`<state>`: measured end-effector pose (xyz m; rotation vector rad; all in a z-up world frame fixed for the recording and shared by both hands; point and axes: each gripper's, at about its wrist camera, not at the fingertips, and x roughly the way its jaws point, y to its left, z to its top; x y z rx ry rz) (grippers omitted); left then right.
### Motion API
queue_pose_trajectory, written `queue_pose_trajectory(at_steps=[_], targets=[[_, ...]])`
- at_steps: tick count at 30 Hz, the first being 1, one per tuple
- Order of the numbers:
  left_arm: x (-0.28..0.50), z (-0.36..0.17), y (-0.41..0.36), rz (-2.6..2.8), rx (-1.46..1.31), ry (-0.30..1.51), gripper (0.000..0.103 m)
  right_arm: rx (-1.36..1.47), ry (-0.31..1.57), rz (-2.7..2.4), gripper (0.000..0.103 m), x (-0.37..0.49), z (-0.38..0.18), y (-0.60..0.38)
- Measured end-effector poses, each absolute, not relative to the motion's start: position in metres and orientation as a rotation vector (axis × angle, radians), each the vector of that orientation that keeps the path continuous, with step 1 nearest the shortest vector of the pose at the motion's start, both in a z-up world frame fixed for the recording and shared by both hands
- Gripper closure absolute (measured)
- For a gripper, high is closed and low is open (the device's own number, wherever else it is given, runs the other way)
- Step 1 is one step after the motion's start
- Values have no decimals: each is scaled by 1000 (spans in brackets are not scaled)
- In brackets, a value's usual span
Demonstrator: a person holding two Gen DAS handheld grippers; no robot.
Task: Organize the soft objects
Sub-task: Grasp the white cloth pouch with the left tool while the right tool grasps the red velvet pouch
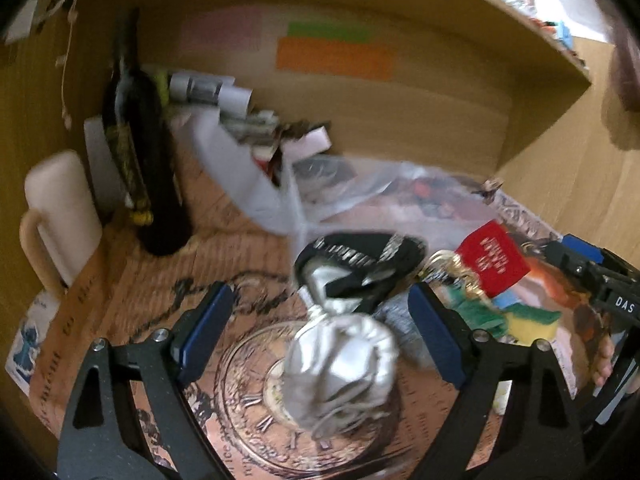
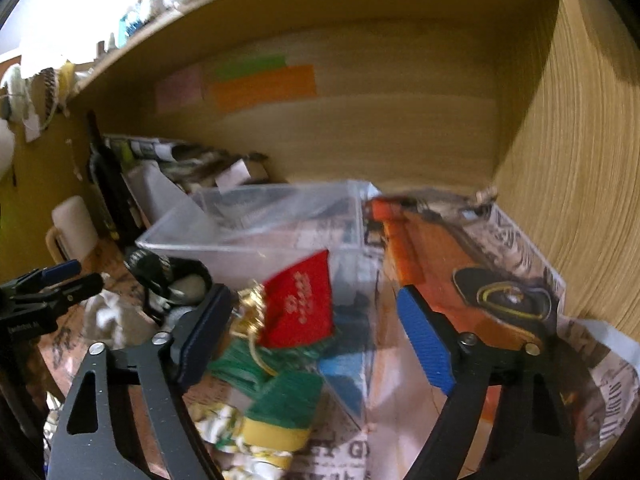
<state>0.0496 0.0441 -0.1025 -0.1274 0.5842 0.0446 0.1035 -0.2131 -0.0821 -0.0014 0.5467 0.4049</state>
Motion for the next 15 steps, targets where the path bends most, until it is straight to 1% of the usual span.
queue_pose_trajectory(at_steps=[4, 7, 9, 11, 12, 13, 14, 15], targets=[[54, -120, 52, 20, -164, 637, 13, 5, 608, 405, 34, 116, -95, -216], [58, -129, 50, 3, -168, 667, 21, 13, 651, 421, 41, 126, -103, -217], [58, -131, 49, -6, -183, 672, 25, 11, 670, 431, 43, 133, -106, -215], [57, -132, 49, -19, -194, 670, 37, 4, 689, 436, 46, 140, -110, -211], [56, -132, 49, -30, -198, 668, 41, 3, 704, 442, 50, 144, -112, -209], [55, -132, 48, -42, -201, 668, 49, 5, 717, 452, 56, 147, -114, -208], [55, -131, 48, -49, -199, 664, 56, 8, 732, 466, 59, 151, -115, -206], [54, -131, 46, -58, -197, 665, 57, 10, 746, 477, 66, 153, -117, -205]])
